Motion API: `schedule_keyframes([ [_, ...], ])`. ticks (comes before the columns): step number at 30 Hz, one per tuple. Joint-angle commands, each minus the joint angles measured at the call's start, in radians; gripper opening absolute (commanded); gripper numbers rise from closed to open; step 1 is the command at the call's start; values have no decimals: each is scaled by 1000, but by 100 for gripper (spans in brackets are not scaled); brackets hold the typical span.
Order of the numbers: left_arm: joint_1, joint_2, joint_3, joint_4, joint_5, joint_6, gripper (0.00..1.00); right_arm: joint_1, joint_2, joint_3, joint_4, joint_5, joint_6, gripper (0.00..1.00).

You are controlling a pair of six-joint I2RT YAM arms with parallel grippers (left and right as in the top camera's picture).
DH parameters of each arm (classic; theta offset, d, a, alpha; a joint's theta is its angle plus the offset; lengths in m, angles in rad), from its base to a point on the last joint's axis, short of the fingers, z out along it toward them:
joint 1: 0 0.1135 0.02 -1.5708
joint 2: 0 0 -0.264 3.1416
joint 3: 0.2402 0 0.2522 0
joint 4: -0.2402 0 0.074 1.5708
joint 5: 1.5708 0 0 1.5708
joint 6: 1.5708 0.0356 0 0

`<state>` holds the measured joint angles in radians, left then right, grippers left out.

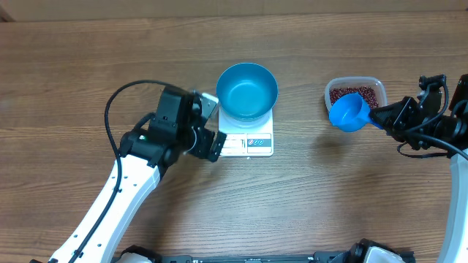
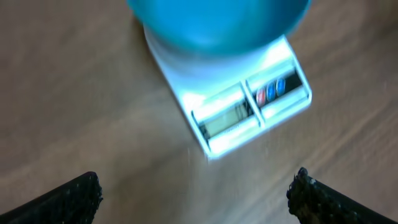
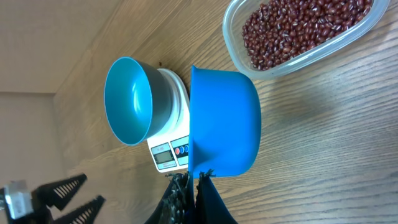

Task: Scoop item into bowl and weigh 150g on scale
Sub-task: 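Lower the left gripper toward the scale's front edge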

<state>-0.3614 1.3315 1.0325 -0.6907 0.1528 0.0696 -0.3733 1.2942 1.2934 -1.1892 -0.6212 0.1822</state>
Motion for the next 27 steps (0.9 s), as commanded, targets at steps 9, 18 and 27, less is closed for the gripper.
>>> schedule_keyframes([
  [9,-10,-79,77,53,-130,-150,100,-4,-15,26,-3,1,-16,4],
  [18,-131,-313,-22,11,-403,-318,100,-4,-15,26,-2,0,-16,4],
  [27,-253,-312,-253,51,-339,-339,100,-4,-15,26,-2,0,-16,4],
])
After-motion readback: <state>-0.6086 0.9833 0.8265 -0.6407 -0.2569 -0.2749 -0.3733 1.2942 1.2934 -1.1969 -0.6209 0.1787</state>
